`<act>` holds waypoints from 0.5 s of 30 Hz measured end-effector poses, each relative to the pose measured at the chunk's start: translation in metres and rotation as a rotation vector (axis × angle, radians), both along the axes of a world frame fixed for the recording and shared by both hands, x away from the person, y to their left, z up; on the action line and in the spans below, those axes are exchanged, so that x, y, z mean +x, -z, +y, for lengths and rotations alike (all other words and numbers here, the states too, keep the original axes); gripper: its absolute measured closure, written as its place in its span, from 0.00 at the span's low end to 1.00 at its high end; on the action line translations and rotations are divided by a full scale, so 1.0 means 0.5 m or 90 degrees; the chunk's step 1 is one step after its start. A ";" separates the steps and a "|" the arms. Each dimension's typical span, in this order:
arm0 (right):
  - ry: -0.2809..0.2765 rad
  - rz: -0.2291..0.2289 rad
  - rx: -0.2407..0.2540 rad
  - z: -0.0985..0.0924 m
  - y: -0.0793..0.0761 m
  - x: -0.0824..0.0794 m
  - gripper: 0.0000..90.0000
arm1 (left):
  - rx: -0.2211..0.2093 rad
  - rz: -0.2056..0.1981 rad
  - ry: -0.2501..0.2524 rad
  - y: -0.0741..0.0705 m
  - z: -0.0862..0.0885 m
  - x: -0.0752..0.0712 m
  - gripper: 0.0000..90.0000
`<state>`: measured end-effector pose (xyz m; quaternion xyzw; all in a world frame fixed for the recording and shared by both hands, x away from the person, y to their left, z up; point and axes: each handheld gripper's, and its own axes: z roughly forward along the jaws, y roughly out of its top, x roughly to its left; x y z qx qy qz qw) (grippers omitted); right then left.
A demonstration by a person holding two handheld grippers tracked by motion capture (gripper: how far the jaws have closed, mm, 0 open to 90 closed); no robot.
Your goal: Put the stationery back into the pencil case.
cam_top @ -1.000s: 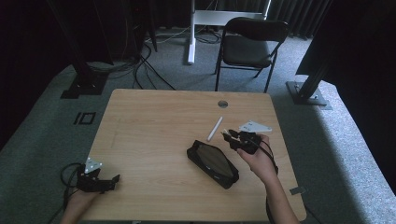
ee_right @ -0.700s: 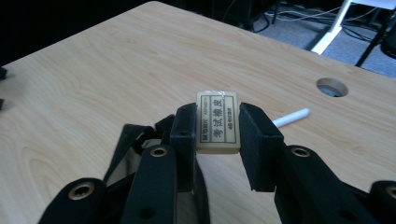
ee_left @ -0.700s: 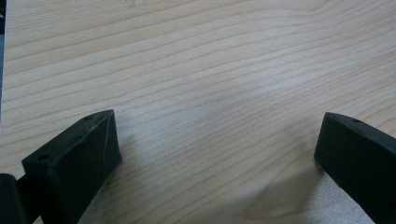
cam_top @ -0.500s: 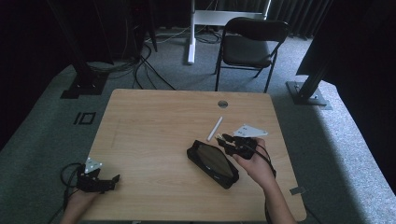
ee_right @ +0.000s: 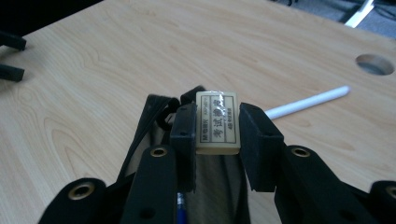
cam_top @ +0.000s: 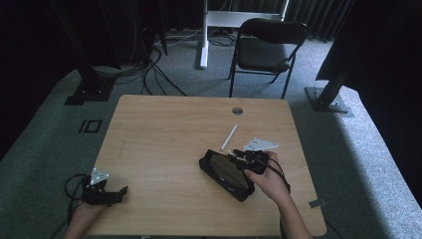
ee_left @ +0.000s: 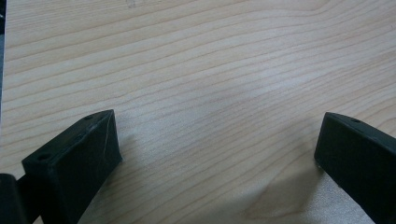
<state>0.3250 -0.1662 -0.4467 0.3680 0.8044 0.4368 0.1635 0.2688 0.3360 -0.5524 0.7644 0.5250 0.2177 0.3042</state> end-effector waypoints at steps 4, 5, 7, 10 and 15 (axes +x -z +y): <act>-0.006 0.009 -0.006 0.009 0.015 0.000 0.76 | 0.000 0.000 0.000 0.000 0.000 0.000 0.00; -0.008 0.012 -0.007 0.010 0.018 0.000 0.76 | 0.000 0.000 0.000 0.000 0.000 0.000 0.00; -0.010 0.014 -0.013 0.013 0.023 0.000 0.76 | 0.000 0.000 0.000 0.000 0.000 0.000 0.00; -0.011 0.020 -0.015 0.016 0.029 0.001 0.76 | 0.000 0.000 0.000 0.000 0.000 0.000 0.00; -0.028 0.029 -0.017 0.023 0.041 0.001 0.76 | 0.000 0.000 0.000 0.000 0.000 0.000 0.00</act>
